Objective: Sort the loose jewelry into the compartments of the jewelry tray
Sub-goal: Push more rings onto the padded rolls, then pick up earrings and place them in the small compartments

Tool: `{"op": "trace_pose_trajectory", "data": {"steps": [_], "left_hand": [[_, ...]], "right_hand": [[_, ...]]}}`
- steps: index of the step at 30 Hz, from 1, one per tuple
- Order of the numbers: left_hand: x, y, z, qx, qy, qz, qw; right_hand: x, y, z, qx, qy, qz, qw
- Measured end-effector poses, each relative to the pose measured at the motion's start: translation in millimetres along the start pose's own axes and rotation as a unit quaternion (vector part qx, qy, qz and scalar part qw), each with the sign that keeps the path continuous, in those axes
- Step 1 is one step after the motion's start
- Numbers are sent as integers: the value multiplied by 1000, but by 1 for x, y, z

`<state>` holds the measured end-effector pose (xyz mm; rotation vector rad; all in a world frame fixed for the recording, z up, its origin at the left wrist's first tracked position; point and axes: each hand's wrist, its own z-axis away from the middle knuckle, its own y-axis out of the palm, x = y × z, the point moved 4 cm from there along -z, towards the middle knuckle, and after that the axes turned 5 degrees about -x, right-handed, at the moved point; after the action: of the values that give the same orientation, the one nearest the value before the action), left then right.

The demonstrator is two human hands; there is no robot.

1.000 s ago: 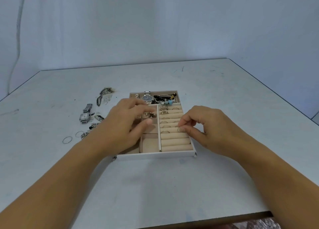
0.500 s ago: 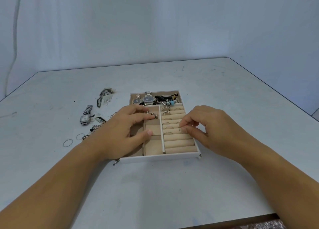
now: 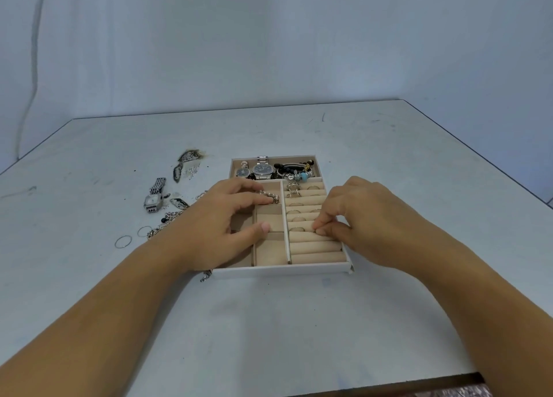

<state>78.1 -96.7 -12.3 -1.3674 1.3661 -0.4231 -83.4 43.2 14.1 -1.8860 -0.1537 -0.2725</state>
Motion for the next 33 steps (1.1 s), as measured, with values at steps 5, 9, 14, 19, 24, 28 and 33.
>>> {"op": "trace_pose_trajectory", "data": {"steps": [5,9,14,19,24,28,33], "left_hand": [[-3,-2,-1,6,-11,-9,1000],[-8,-17,0,-6,-42,6,999],[-3,-64,16,-1,-69,-68,995],[28,-97,64,2,-123,-115,986],[59,-94,103,-22,-134,-114,984],[70,-84,117,-50,-117,-106,986],[75,-84,116,-56,-86,-90,991]], "right_hand": [[-2,-1,2,13,-5,12,1000],[-5,-9,9,-29,-7,-62,998],[21,-18,-4,-34,-67,-60,995],[70,-13,-25,5,-137,-36,990],[114,13,-51,54,-167,-12,984],[137,35,-66,87,-158,8,983],[155,61,-74,106,-149,38,982]]}}
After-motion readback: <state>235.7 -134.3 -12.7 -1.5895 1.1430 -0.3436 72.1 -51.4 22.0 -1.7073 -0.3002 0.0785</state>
